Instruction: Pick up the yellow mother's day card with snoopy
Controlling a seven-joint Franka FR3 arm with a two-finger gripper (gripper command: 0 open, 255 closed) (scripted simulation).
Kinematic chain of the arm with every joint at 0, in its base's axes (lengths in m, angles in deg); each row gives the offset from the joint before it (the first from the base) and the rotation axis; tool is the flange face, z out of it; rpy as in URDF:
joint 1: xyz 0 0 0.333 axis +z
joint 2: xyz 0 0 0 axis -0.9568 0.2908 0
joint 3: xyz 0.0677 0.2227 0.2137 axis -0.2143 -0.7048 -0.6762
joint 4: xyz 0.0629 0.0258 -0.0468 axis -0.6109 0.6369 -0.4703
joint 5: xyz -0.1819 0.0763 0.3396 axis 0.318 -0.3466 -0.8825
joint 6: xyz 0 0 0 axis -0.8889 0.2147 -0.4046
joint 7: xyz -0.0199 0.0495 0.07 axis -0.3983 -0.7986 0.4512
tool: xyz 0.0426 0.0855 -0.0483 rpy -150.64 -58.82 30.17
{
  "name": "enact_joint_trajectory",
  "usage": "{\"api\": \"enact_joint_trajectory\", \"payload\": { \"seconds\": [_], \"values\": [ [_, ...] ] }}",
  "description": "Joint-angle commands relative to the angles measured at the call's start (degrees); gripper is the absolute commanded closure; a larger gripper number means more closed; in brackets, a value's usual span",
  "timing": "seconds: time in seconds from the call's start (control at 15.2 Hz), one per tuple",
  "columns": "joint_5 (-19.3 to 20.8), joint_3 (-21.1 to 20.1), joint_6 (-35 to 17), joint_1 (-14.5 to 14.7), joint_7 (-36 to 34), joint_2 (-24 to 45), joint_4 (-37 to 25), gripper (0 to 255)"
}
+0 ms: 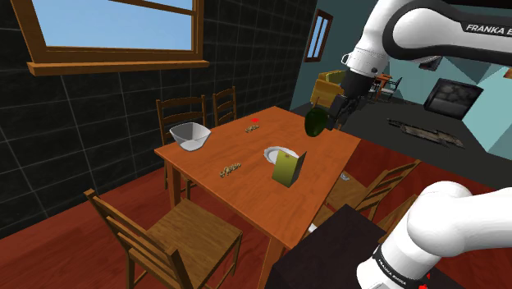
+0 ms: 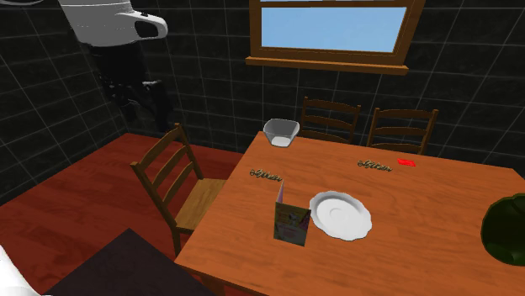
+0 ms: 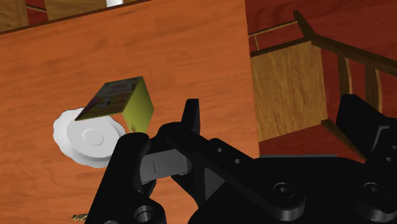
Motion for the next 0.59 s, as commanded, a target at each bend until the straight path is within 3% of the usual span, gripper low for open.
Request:
{"api": "enact_joint_trajectory", "payload": {
  "seconds": [0.0,0.53],
  "values": [
    [0.00,0.00,0.00,0.00,0.00,0.00,0.00,0],
    [3.12,4.85,-14.46,-1.64,7.61,9.61,5.00,0]
  ]
}}
